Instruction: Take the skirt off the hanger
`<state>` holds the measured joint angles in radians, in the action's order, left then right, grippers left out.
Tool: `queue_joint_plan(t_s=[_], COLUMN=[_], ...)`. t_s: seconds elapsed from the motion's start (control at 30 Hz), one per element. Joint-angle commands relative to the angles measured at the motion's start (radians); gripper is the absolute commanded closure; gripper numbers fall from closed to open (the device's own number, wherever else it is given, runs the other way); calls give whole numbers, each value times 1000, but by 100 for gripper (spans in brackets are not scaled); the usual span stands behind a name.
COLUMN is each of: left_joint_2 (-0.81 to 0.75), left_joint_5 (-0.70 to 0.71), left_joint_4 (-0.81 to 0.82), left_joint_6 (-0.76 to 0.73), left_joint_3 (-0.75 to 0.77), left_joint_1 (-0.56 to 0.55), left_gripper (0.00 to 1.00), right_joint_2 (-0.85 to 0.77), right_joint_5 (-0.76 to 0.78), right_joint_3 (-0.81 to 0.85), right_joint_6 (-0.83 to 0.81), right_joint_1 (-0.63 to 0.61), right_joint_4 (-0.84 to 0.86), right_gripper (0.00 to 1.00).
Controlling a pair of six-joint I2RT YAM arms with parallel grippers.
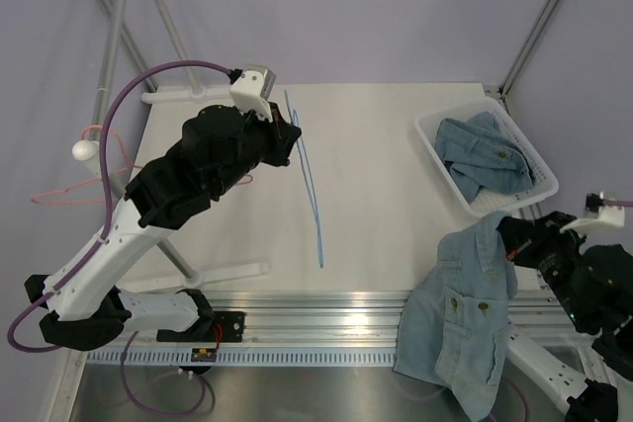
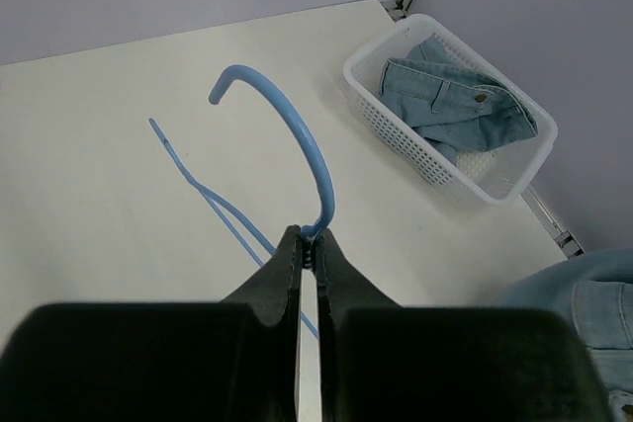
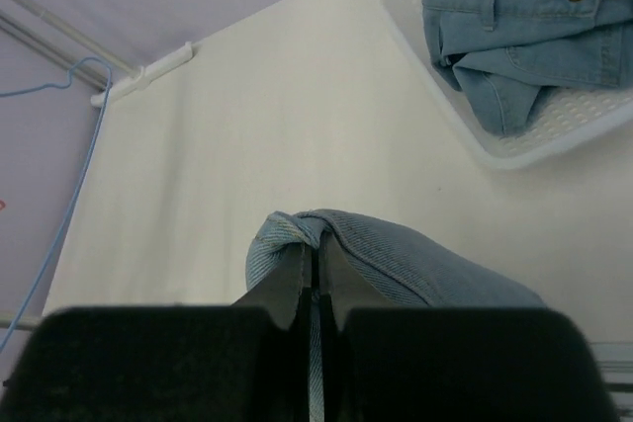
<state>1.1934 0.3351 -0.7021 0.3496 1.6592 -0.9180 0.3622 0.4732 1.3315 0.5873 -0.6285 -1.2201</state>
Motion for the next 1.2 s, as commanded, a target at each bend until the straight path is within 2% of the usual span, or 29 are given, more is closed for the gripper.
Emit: queue_joint_plan(t_s=[0.0, 0.17, 0.23, 0.43, 0.6, 0.9, 1.17], left_joint_2=[-23, -34, -41, -72, -91, -60, -41], left_joint_5=[-30, -47, -48, -30, -4, -36, -28], left_joint_4=[59, 47, 36, 3, 0, 36, 33], left_joint_6=[18, 34, 34, 19, -11, -15, -31], left_joint_3=[-12, -29, -35, -50, -79, -122, -118], left_joint_1=[-1, -4, -2, -4, -2, -2, -2], left_gripper=[100, 100, 100, 100, 100, 100, 100], right_joint_2=[212, 504, 644, 909, 989, 1092, 1101], right_joint_5=[-47, 57, 65, -34, -39, -125, -189], right_joint_3=[35, 158, 285, 676, 891, 1089, 1055], right_joint_6=[-138, -349, -411, -463, -489, -504, -485], right_joint_1=[-4, 1, 18, 226, 355, 547, 619], right_joint_4=[260, 402, 430, 375, 320, 283, 326], right_gripper=[100, 100, 100, 100, 100, 100, 100])
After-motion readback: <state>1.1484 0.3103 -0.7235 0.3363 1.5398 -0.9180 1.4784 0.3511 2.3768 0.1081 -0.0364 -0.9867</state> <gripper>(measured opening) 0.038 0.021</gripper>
